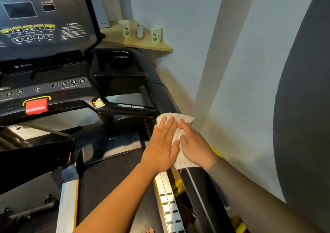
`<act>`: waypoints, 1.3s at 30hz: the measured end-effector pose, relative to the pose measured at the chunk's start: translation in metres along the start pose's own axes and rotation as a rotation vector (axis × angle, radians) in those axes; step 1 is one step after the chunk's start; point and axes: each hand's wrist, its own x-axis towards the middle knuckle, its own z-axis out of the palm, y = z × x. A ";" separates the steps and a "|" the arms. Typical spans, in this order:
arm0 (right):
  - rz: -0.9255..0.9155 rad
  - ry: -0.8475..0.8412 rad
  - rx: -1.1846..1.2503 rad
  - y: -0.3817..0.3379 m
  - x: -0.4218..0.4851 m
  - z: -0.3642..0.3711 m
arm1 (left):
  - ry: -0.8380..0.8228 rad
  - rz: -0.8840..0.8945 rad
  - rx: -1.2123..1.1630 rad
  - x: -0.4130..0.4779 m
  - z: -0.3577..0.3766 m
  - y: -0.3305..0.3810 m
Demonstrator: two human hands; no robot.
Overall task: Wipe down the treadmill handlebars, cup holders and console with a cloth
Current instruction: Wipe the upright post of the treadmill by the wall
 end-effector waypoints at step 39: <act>-0.168 0.024 0.077 0.028 0.004 0.012 | 0.001 -0.351 0.089 -0.003 0.008 0.047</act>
